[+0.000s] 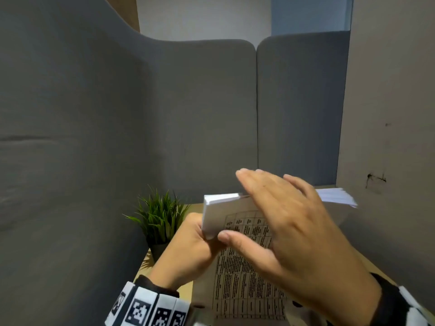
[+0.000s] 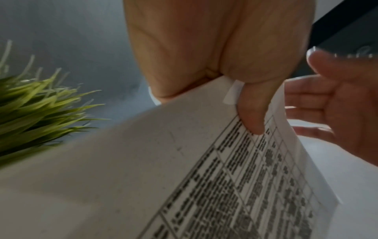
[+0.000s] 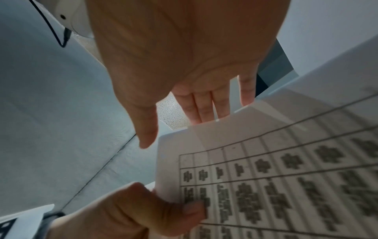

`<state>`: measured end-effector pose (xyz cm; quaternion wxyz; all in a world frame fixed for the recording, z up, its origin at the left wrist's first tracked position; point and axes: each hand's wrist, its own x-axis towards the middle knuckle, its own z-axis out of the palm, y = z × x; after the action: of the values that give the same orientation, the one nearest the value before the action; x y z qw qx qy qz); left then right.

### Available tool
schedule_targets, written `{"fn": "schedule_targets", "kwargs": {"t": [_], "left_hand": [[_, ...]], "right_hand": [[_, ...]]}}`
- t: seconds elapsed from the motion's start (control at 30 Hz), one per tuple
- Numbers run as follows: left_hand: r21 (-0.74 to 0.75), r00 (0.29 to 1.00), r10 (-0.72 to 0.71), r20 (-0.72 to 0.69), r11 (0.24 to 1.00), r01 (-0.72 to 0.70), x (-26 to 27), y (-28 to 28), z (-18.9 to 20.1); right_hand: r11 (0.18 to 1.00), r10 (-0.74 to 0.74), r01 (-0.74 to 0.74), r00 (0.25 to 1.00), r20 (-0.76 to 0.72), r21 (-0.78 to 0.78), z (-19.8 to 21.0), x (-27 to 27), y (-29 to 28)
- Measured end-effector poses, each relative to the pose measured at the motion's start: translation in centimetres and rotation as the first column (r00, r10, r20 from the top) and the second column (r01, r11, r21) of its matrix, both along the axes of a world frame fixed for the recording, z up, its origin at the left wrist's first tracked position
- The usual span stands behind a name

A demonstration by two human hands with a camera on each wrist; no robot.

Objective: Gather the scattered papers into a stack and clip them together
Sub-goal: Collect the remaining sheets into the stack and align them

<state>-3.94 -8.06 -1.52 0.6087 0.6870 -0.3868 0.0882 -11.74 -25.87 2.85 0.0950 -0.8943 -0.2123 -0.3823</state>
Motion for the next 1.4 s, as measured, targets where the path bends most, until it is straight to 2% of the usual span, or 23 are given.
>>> {"fn": "schedule_targets", "kwargs": {"t": [0.17, 0.3, 0.37, 0.43, 0.5, 0.53, 0.57, 0.6, 0.63, 0.7, 0.77, 0.83, 0.93, 1.03, 1.13, 1.23, 1.4], "left_hand": [[0.044, 0.999, 0.012, 0.046, 0.999, -0.014, -0.1, -1.0, -0.2], [-0.02, 0.998, 0.059, 0.032, 0.998, -0.059, 0.3, 0.0, -0.2], [-0.024, 0.987, 0.151, 0.052, 0.988, -0.15, 0.5, 0.4, -0.1], [-0.066, 0.972, 0.231, 0.041, 0.971, -0.228, 0.5, 0.9, 0.1], [-0.13, 0.967, 0.255, -0.021, 0.958, -0.256, 0.3, 1.2, 0.4], [-0.164, 0.968, 0.249, -0.036, 0.954, -0.252, 0.1, 1.4, 0.6], [-0.193, 0.971, 0.238, -0.039, 0.951, -0.241, -0.2, 1.5, 0.9], [-0.217, 0.975, 0.217, -0.042, 0.951, -0.221, -0.4, 1.7, 1.1], [-0.235, 0.98, 0.19, -0.051, 0.952, -0.197, -0.6, 2.0, 1.3], [-0.229, 0.987, 0.133, -0.089, 0.962, -0.15, -0.9, 2.3, 1.7], [-0.133, 0.989, 0.101, -0.112, 0.984, -0.116, -1.1, 2.3, 1.8], [-0.08, 0.986, 0.09, -0.139, 0.992, -0.101, -1.1, 2.5, 1.6], [-0.164, 0.978, 0.014, -0.208, 0.985, -0.049, -1.0, 2.9, 1.4], [-0.238, 0.965, 0.03, -0.259, 0.967, -0.094, -1.3, 3.1, 1.7], [-0.276, 0.969, 0.08, -0.235, 0.95, -0.146, -1.7, 2.7, 2.3], [-0.312, 0.979, 0.055, -0.197, 0.943, -0.115, -2.3, 2.5, 3.2], [-0.253, 0.98, 0.028, -0.197, 0.964, -0.078, -1.7, 3.1, 2.5]], "right_hand": [[0.998, 0.049, -0.05, 0.998, -0.028, -0.039, -0.4, -0.2, 0.5], [0.989, 0.129, -0.131, 0.991, -0.029, -0.068, -0.4, 0.2, 0.2], [0.984, 0.17, -0.172, 0.985, 0.026, 0.054, 0.0, 0.6, -0.6], [0.936, 0.193, -0.228, 0.97, 0.149, 0.269, 0.4, 1.5, -1.9], [0.819, 0.171, -0.264, 0.96, 0.222, 0.51, 0.7, 2.7, -3.7], [0.734, 0.19, -0.269, 0.963, 0.192, 0.623, 0.7, 3.3, -4.7], [0.636, 0.275, -0.271, 0.954, 0.116, 0.722, 0.6, 3.8, -5.5], [0.53, 0.422, -0.272, 0.906, 0.028, 0.803, 0.4, 4.2, -6.2], [0.447, 0.571, -0.267, 0.82, -0.043, 0.854, 0.1, 4.6, -6.8], [0.349, 0.745, -0.26, 0.66, -0.098, 0.9, -0.9, 5.5, -7.5], [0.254, 0.808, -0.266, 0.586, -0.053, 0.93, -1.7, 6.1, -7.3], [0.18, 0.815, -0.223, 0.579, -0.019, 0.958, -2.3, 6.6, -7.0], [0.18, 0.83, -0.207, 0.556, -0.036, 0.962, -2.4, 6.7, -6.6], [0.222, 0.837, -0.211, 0.542, -0.076, 0.952, -2.1, 6.2, -6.2], [0.201, 0.819, -0.235, 0.573, -0.032, 0.951, -1.4, 5.6, -5.6], [0.199, 0.808, -0.309, 0.589, 0.023, 0.93, -0.5, 4.7, -5.5], [0.243, 0.839, -0.313, 0.543, -0.036, 0.918, -0.9, 5.1, -6.4]]}}
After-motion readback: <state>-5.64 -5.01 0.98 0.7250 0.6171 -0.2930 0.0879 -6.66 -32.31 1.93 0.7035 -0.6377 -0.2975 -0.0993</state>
